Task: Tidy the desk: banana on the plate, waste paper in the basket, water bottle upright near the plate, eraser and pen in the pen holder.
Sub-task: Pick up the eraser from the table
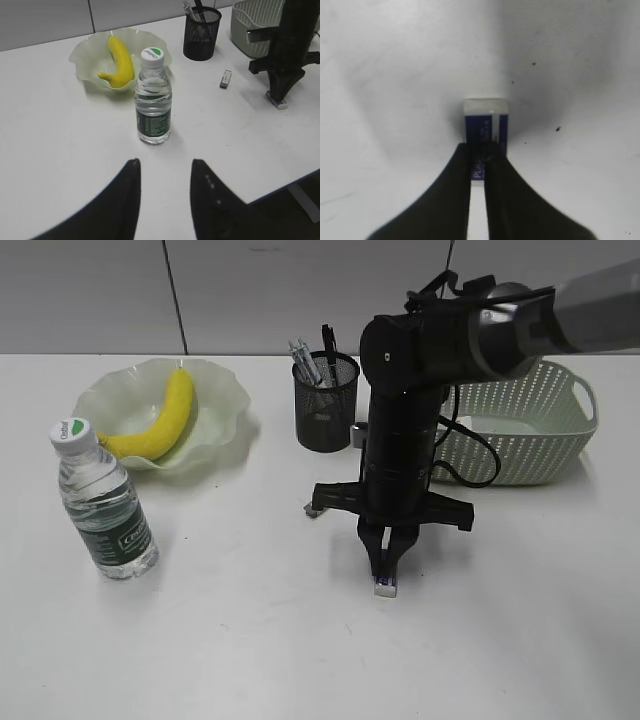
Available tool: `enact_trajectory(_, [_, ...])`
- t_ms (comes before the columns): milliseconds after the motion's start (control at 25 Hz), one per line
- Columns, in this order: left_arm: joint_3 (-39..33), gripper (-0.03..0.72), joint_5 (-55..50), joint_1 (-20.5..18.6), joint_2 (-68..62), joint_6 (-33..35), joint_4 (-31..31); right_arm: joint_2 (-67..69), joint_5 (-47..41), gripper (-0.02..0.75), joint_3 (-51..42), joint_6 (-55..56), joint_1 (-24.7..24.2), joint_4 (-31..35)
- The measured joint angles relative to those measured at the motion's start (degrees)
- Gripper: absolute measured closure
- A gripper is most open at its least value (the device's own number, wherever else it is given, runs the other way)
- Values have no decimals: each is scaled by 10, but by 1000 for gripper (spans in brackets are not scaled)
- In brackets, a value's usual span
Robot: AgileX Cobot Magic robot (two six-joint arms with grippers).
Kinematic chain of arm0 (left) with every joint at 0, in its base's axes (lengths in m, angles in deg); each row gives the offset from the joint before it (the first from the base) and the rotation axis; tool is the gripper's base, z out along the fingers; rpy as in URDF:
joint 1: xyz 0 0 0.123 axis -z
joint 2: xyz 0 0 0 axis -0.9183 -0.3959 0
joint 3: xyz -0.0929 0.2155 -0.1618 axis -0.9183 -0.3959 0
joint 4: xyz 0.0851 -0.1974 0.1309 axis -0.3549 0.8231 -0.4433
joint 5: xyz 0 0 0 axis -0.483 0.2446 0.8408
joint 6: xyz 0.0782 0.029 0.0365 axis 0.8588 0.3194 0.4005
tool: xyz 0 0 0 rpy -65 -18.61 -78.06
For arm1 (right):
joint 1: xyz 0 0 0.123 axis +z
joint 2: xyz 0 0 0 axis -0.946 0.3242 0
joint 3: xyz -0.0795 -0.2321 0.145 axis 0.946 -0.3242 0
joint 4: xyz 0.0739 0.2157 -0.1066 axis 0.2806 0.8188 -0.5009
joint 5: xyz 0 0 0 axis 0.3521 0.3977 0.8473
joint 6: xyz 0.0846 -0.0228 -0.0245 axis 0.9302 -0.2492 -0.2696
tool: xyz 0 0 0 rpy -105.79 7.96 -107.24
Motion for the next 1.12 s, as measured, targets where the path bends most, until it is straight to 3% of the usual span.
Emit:
enact_trajectory(120, [0,433,0,0,0,0,0,-2,5,726,1,0,0,-7])
enact_trajectory(480, [0,433,0,0,0,0,0,-107,92,726,0,-15,0,-57])
enact_trajectory(640, [0,433,0,0,0,0,0,-122,48,719,-4,-60,0,-62])
enact_trajectory(760, [0,433,0,0,0,0,0,-108,21,587,-39,-69,0,-38])
enact_trajectory(920, [0,433,0,0,0,0,0,-85,52,229,-82,-85,0,12])
enact_trajectory(960, [0,433,0,0,0,0,0,-83,63,169,-85,-89,0,16])
enact_trajectory(1040, [0,433,0,0,0,0,0,-83,79,130,-87,-92,0,15])
enact_trajectory(1120, [0,433,0,0,0,0,0,-82,98,150,-87,-88,0,1])
